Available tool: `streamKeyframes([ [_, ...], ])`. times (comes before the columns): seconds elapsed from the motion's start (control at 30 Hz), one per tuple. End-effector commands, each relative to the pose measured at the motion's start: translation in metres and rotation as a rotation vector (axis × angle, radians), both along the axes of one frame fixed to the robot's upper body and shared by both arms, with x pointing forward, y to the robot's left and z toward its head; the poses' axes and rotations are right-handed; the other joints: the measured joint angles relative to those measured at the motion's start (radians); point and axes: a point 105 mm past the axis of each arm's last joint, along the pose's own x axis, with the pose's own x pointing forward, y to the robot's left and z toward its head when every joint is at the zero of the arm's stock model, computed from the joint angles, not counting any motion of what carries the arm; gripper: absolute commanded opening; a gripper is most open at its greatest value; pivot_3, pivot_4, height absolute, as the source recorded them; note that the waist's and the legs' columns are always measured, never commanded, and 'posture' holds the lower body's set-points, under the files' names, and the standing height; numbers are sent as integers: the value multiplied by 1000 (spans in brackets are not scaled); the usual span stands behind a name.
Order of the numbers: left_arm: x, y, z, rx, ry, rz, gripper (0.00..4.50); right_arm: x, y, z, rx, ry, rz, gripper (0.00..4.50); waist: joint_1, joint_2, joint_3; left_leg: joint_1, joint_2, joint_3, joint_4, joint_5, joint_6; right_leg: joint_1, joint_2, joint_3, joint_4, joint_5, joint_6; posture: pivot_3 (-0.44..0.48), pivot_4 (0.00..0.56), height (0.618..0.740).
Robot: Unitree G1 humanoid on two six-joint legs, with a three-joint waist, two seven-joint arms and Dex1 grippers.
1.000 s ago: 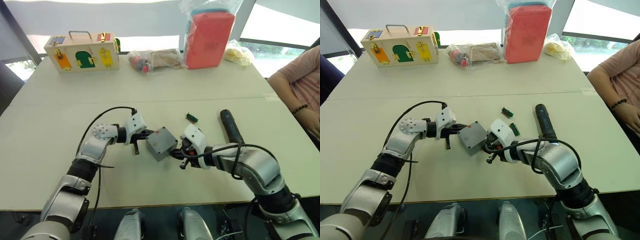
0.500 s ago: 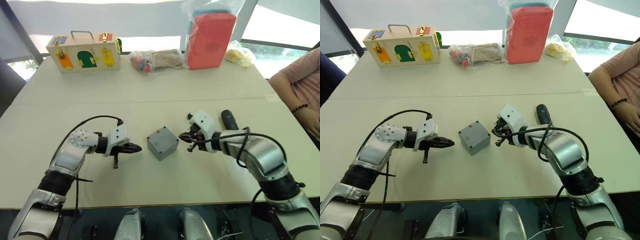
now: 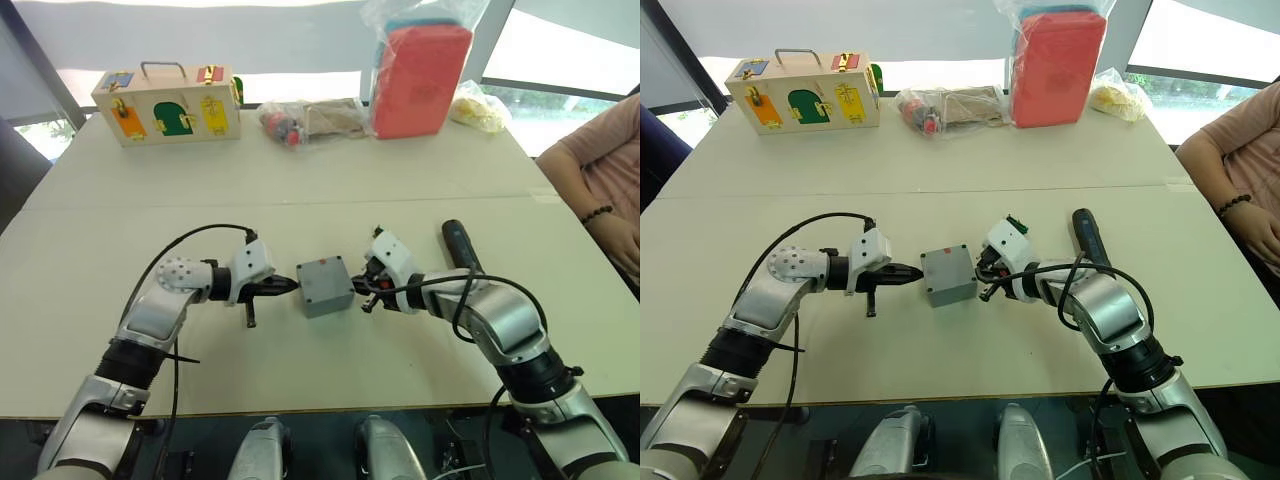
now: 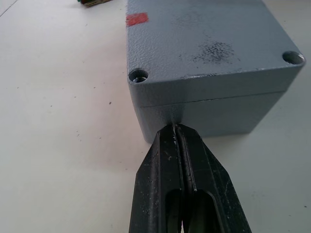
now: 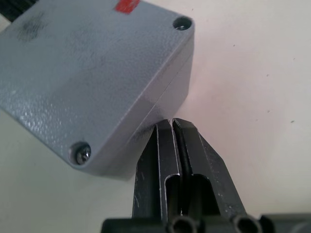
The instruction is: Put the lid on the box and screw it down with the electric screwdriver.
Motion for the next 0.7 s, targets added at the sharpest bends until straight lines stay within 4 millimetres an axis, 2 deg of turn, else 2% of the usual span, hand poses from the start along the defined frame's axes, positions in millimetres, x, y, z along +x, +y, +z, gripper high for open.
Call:
streamKeyframes([
  [0.03, 2, -6, 15, -18, -58, -36, 0, -14, 18, 12, 44, -28, 88, 34, 0, 0, 0, 0, 0, 0, 0, 0, 0, 0, 0, 0, 0, 0, 0, 0, 150, 730],
  [0.23, -2, -1, 14, -2, -43, -47, 0, -10, 14, 17, 31, -61, 55, 34, -1, 0, 0, 0, 0, 0, 0, 0, 0, 0, 0, 0, 0, 0, 0, 0, 150, 730],
  [0.37, -11, 8, 22, 2, -32, -48, 0, 1, -2, 33, 38, -128, -19, 34, -1, 0, 0, 0, 0, 0, 0, 0, 0, -1, 0, 0, 0, 0, 0, 0, 150, 730],
  [0.47, -18, 16, 43, -5, -51, -52, 0, 24, -28, 54, 69, -236, -174, 34, -2, 0, 0, 0, 0, 0, 0, 0, 0, -1, 0, 0, 0, 0, 0, 0, 150, 730],
  [0.6, -22, 16, 65, -24, -87, -52, 0, 49, -52, 60, 85, -295, -315, 34, 2, 0, 0, 0, 0, 0, 0, 0, 0, -1, 0, 0, 0, 0, 0, 0, 150, 730],
  [0.7, -23, 12, 78, -50, -108, -56, 0, 66, -63, 58, 75, -330, -382, 772, 0, 0, 0, 0, 0, 0, 0, 0, 0, 0, 0, 0, 0, 0, 0, 0, 150, 730],
])
